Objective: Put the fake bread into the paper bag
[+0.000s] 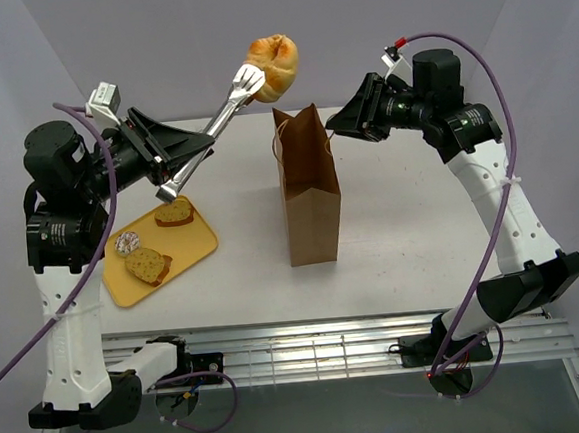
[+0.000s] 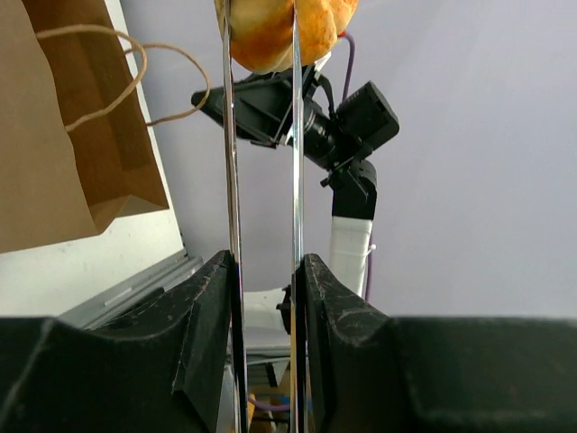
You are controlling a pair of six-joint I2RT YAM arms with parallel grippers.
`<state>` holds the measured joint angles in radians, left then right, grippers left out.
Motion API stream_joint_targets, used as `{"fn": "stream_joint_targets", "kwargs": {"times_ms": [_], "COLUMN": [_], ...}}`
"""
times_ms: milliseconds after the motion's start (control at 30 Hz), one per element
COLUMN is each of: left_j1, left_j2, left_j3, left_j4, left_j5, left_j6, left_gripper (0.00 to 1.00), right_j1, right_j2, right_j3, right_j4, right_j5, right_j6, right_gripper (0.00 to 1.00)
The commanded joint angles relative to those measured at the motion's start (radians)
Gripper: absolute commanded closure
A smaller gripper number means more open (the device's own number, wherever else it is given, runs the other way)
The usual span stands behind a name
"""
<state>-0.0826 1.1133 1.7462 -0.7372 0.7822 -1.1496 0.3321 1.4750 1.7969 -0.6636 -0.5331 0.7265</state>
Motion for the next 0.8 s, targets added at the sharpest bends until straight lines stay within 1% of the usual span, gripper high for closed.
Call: {"fn": "stream_joint_targets", "kwargs": {"times_ms": [0,67,100,133,167,300,367,433,500,567,700,767], "left_j1": [-0.046,-0.094,-0.155,-0.186,-0.206,-0.271,-0.278,-0.278,-0.278,-0.278,-0.278,-0.278], "left_j2": [0.003,0.020,0.037,0.043,0.048,0.037,0.014,-0.013,-0.027,-0.049,-0.061,-0.069], "left_j3": [-0.027,-0.027,-0.025,-0.028,-0.031,-0.082,-0.120,-0.151,-0.195,-0.230,-0.266,-0.277], "left_j4": [0.058,0.058,0.058,0.058,0.058,0.058,0.058,0.053,0.052,0.052,0.044,0.044], "left_j5": [0.063,0.034,0.016,-0.009,-0.047,-0.098,-0.113,-0.126,-0.121,-0.126,-0.129,-0.142], "left_j6": [0.001,0.011,0.019,0.030,0.034,0.036,0.039,0.037,0.031,0.031,0.028,0.028], "left_gripper": [1.00,0.99,0.99,0.99,0.98,0.98,0.97,0.96,0.96,0.96,0.93,0.90], "right_j1": [0.004,0.004,0.004,0.004,0.004,0.004,0.004,0.004,0.004,0.001,-0.002,-0.004], "right_j2": [0.021,0.036,0.041,0.048,0.051,0.059,0.064,0.059,0.051,0.039,0.031,0.027], "right_j3": [0.024,0.038,0.042,0.050,0.051,0.058,0.061,0.064,0.056,0.050,0.052,0.050], "right_j4": [0.061,0.065,0.064,0.064,0.064,0.065,0.064,0.055,0.050,0.050,0.035,0.027], "right_j5": [0.019,0.019,0.021,0.024,0.028,0.044,0.048,0.058,0.076,0.079,0.085,0.094], "right_j6": [0.013,0.017,0.019,0.019,0.019,0.019,0.014,0.008,0.002,-0.001,-0.015,-0.021], "right_gripper": [0.57,0.57,0.57,0.57,0.56,0.57,0.57,0.61,0.67,0.70,0.73,0.74]}}
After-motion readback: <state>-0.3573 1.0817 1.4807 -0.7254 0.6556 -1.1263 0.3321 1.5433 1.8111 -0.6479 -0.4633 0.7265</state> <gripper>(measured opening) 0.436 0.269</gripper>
